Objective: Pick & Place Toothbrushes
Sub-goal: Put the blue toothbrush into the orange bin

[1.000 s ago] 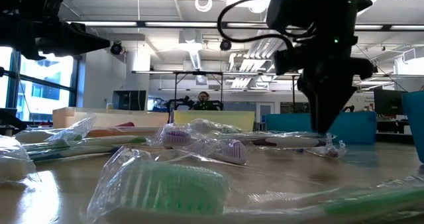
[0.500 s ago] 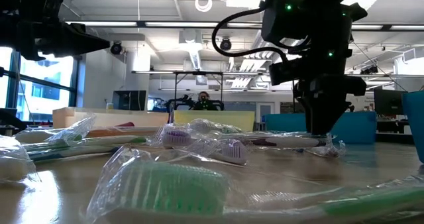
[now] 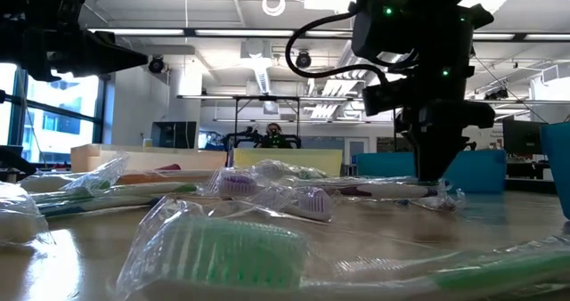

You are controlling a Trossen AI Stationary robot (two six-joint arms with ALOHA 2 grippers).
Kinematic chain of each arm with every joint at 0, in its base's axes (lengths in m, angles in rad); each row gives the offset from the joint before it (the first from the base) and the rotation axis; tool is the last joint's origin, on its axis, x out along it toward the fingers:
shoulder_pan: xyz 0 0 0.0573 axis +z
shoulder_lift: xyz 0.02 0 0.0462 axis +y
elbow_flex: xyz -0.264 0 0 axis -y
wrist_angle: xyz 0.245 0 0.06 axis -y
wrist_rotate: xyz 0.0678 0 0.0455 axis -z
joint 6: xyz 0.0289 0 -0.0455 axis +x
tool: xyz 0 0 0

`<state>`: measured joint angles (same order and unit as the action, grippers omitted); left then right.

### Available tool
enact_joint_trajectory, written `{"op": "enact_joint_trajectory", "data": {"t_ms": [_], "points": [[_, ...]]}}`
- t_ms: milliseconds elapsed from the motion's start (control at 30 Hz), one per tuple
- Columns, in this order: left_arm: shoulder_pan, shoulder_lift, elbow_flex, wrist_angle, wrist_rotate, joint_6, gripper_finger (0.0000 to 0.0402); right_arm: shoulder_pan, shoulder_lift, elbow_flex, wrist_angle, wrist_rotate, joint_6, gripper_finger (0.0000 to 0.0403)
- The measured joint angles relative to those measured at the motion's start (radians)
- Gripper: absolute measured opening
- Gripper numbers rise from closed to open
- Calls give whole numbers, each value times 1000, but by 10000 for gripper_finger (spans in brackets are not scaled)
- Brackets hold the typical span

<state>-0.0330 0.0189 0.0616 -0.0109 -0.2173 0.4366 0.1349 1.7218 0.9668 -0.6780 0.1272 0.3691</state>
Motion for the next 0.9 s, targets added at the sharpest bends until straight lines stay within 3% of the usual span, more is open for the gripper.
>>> {"op": "enact_joint_trajectory", "data": {"t_ms": [533,900], "points": [[0,0,0,0,0,0,0,1,-68,0,-73,4,4,18],[0,0,0,1,0,0,0,1,-212,1,-80,128,72,18]]}}
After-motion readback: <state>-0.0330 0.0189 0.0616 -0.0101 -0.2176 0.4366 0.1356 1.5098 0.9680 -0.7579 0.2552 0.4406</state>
